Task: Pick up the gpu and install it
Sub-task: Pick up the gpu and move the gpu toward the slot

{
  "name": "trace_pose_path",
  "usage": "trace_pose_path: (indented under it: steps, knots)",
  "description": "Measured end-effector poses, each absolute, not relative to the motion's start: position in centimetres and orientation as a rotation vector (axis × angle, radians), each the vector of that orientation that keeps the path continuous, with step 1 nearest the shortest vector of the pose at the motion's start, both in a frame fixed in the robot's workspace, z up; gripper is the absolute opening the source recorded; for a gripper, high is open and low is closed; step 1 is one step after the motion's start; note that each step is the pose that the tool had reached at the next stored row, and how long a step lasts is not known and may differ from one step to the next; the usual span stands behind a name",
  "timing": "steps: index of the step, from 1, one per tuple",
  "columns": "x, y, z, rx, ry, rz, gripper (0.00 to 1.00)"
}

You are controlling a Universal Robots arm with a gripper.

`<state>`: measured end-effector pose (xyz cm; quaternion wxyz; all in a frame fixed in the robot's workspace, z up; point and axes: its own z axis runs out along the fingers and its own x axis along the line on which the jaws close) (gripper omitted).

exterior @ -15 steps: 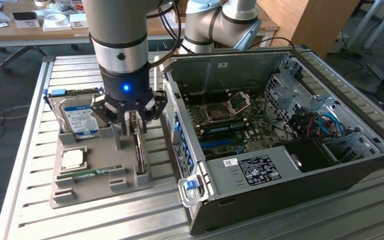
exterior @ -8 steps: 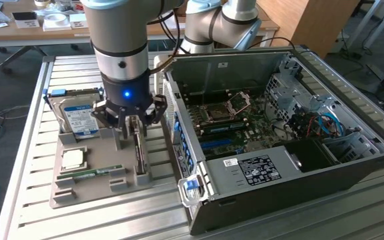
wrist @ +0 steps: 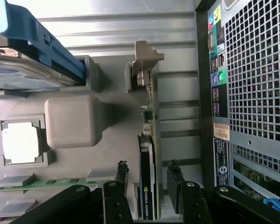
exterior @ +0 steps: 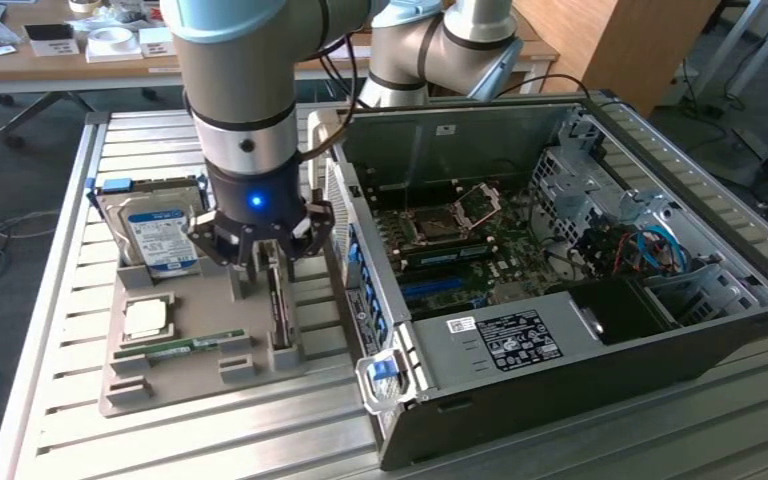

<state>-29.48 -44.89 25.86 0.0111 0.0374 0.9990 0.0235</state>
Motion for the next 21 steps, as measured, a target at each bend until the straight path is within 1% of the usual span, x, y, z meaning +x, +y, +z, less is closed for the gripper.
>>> trace_pose_path:
  steps: [21]
  knots:
    - [-29.3, -44.9, 23.6, 0.110, 3.117, 0.073, 0.47]
